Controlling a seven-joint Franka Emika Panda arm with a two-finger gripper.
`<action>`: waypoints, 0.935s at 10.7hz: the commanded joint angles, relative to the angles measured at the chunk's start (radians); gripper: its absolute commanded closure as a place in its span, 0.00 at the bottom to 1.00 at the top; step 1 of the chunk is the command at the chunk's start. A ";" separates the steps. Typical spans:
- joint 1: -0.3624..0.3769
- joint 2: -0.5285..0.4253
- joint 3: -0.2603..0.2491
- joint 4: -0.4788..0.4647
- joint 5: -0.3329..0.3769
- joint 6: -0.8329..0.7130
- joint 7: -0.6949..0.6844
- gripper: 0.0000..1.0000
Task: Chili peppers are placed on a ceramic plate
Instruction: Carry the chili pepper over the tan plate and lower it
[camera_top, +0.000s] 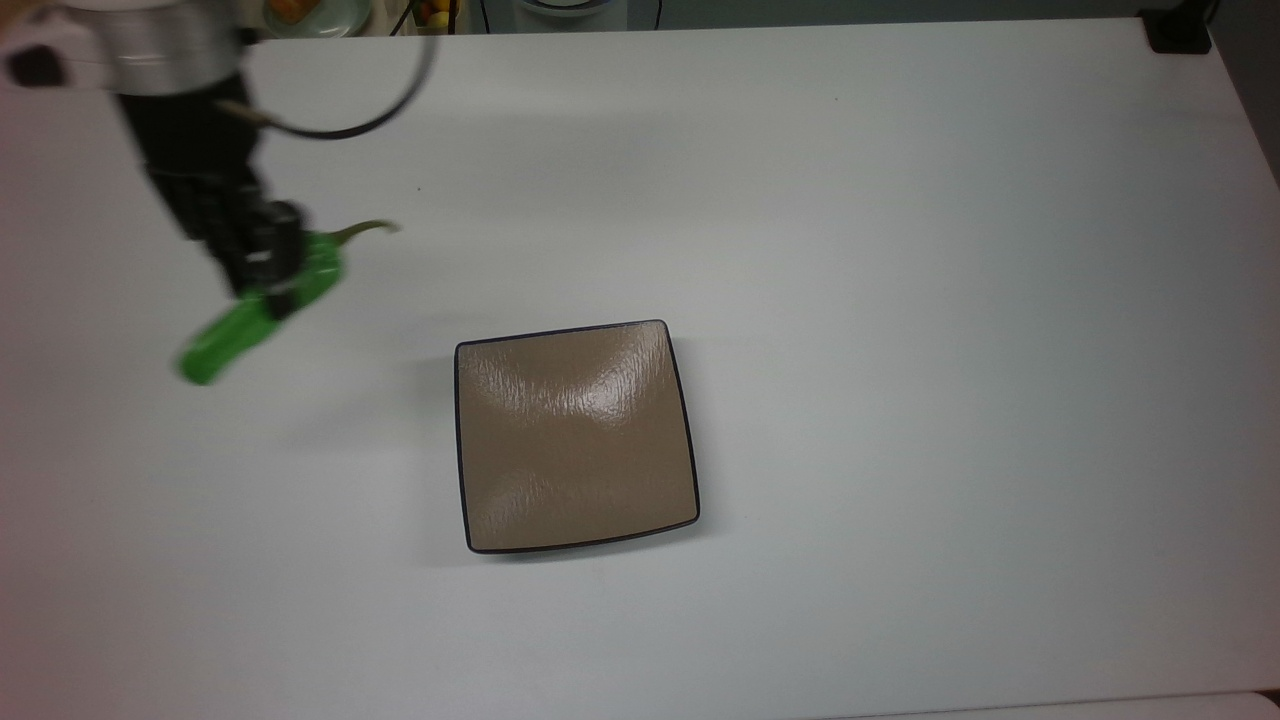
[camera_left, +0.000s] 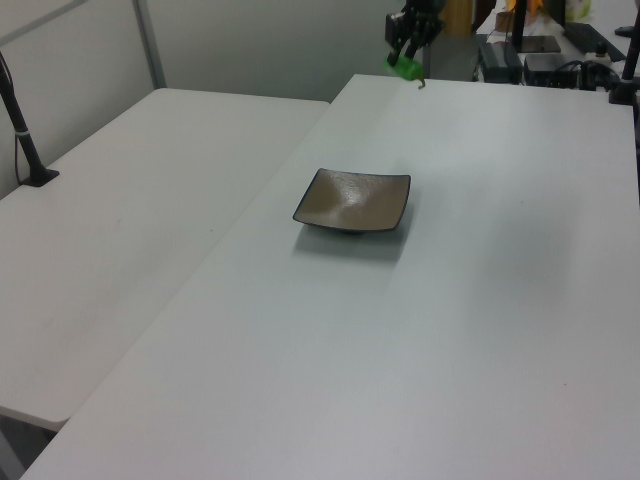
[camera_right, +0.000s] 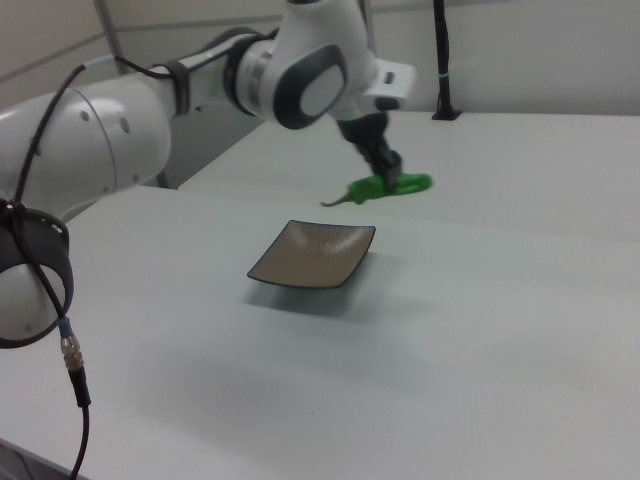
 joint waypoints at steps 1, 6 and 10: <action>0.015 -0.068 0.086 -0.055 0.018 -0.120 -0.187 0.96; 0.032 -0.045 0.173 -0.090 0.018 -0.122 -0.509 0.98; 0.038 0.009 0.197 -0.153 0.024 0.026 -0.637 1.00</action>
